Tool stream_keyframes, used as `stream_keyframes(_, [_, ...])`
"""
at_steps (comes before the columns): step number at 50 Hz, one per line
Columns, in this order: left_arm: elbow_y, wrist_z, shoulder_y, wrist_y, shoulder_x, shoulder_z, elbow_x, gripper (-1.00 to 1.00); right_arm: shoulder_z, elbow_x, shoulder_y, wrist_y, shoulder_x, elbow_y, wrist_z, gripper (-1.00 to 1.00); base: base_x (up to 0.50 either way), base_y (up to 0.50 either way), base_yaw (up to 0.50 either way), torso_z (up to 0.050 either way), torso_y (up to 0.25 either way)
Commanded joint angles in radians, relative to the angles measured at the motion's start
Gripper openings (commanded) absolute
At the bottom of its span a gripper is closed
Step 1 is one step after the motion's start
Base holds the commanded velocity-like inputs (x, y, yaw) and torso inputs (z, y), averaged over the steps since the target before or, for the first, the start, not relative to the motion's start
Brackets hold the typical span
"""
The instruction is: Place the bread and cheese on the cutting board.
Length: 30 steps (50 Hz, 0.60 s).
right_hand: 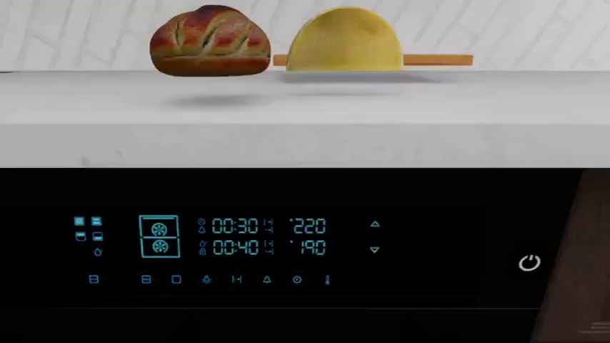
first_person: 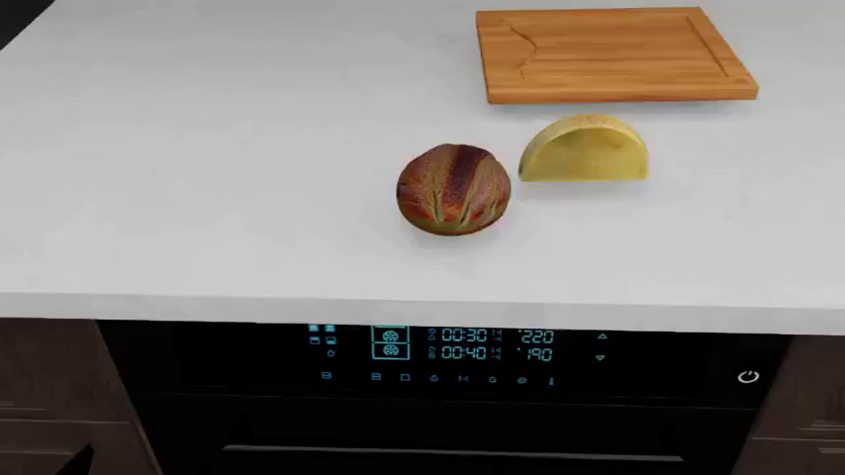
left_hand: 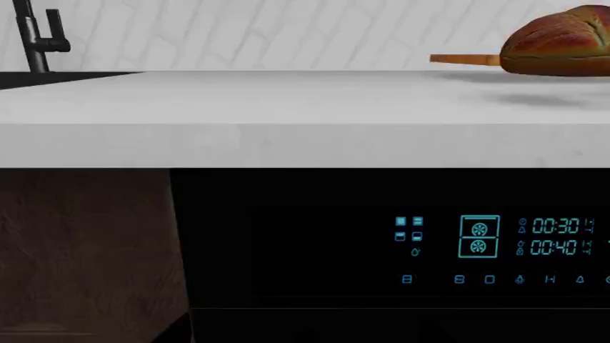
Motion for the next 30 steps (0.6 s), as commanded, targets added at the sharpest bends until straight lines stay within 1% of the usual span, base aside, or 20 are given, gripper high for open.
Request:
stream_keyframes(1, [0.0, -0.039, -0.002, 0.0, -0.03, 0.039, 0.0, 1.0, -0.019, 0.014, 0.004, -0.005, 0.014, 0.008, 0.019, 1.0, 0.0, 0.0, 0.0, 0.0, 0.0])
stream_keyframes(2, [0.0, -0.04, 0.0, 0.007, -0.035, 0.039, -0.036, 1.0, -0.028, 0.014, 0.002, 0.011, 0.018, 0.002, 0.029, 1.0, 0.0, 0.0, 0.0, 0.0, 0.0])
stream_keyframes(4, [-0.005, -0.047, 0.001, 0.013, -0.039, 0.046, -0.038, 1.0, -0.029, 0.057, 0.005, 0.012, 0.019, 0.008, 0.031, 1.0, 0.0, 0.0, 0.0, 0.0, 0.0])
stream_keyframes(9, [-0.002, -0.04, 0.004, 0.025, -0.052, 0.064, -0.06, 1.0, -0.038, 0.075, 0.017, 0.004, 0.035, 0.03, 0.056, 1.0, 0.0, 0.0, 0.0, 0.0, 0.0])
stream_keyframes(10, [0.0, -0.024, 0.013, 0.07, -0.051, 0.055, -0.095, 1.0, -0.04, 0.077, 0.021, 0.005, 0.037, 0.034, 0.06, 1.0, 0.0, 0.0, 0.0, 0.023, 0.0])
stream_keyframes(11, [0.015, -0.023, 0.015, 0.039, -0.059, 0.063, -0.092, 1.0, -0.044, 0.078, 0.022, 0.004, 0.04, 0.035, 0.063, 1.0, 0.0, 0.0, 0.0, 0.05, 0.0])
stream_keyframes(13, [0.022, -0.019, 0.022, 0.047, -0.064, 0.078, -0.087, 1.0, -0.047, 0.081, 0.012, 0.001, 0.043, 0.019, 0.072, 1.0, 0.0, 0.0, 0.0, 0.05, 0.0])
stream_keyframes(15, [0.035, -0.024, 0.025, 0.042, -0.069, 0.082, -0.086, 1.0, -0.033, 0.136, 0.012, -0.007, 0.043, 0.026, 0.054, 1.0, 0.0, 0.0, 0.0, 0.05, 0.0])
stream_keyframes(16, [0.037, -0.023, 0.023, 0.032, -0.07, 0.079, -0.1, 1.0, -0.016, 0.209, 0.008, 0.007, 0.042, 0.008, 0.022, 1.0, 0.0, 0.0, 0.0, 0.05, 0.0])
stream_keyframes(17, [0.038, -0.026, 0.018, 0.028, -0.075, 0.084, -0.09, 1.0, -0.001, 0.269, 0.014, 0.06, 0.05, -0.023, 0.008, 1.0, 0.0, 0.0, 0.0, 0.05, 0.0])
stream_keyframes(18, [0.087, -0.032, 0.024, 0.002, -0.081, 0.088, -0.085, 1.0, 0.001, 0.283, 0.014, 0.13, 0.069, -0.11, 0.027, 1.0, 0.0, 0.0, 0.0, 0.05, 0.0])
stream_keyframes(20, [0.123, -0.041, 0.01, -0.012, -0.09, 0.094, -0.068, 1.0, 0.014, 0.312, 0.019, 0.2, 0.092, -0.22, 0.049, 1.0, 0.0, 0.0, 0.0, 0.05, 0.0])
stream_keyframes(21, [0.159, -0.052, -0.005, -0.043, -0.091, 0.088, -0.068, 1.0, 0.025, 0.322, 0.033, 0.253, 0.111, -0.297, 0.072, 1.0, 0.0, 0.0, 0.0, 0.05, 0.0])
stream_keyframes(23, [0.226, -0.063, -0.031, -0.096, -0.096, 0.081, -0.075, 1.0, 0.022, 0.285, 0.058, 0.318, 0.144, -0.4, 0.12, 1.0, 0.0, 0.0, 0.0, 0.05, 0.0])
stream_keyframes(24, [0.294, -0.061, -0.062, -0.164, -0.103, 0.079, -0.09, 1.0, 0.026, 0.298, 0.094, 0.409, 0.17, -0.485, 0.141, 1.0, 0.0, 0.0, 0.0, 0.05, 0.0])
stream_keyframes(25, [0.32, -0.062, -0.072, -0.187, -0.107, 0.08, -0.093, 1.0, 0.026, 0.298, 0.105, 0.428, 0.178, -0.506, 0.149, 1.0, 0.0, 0.0, 0.0, 0.05, 0.0])
stream_keyframes(27, [0.427, -0.071, -0.126, -0.282, -0.111, 0.064, -0.124, 1.0, 0.039, 0.315, 0.161, 0.523, 0.204, -0.59, 0.176, 1.0, 0.0, 0.0, 0.0, 0.05, 0.0])
stream_keyframes(30, [0.509, -0.078, -0.184, -0.358, -0.12, 0.059, -0.143, 1.0, 0.059, 0.349, 0.198, 0.577, 0.217, -0.637, 0.183, 1.0, 0.0, 0.0, 0.0, 0.05, 0.0])
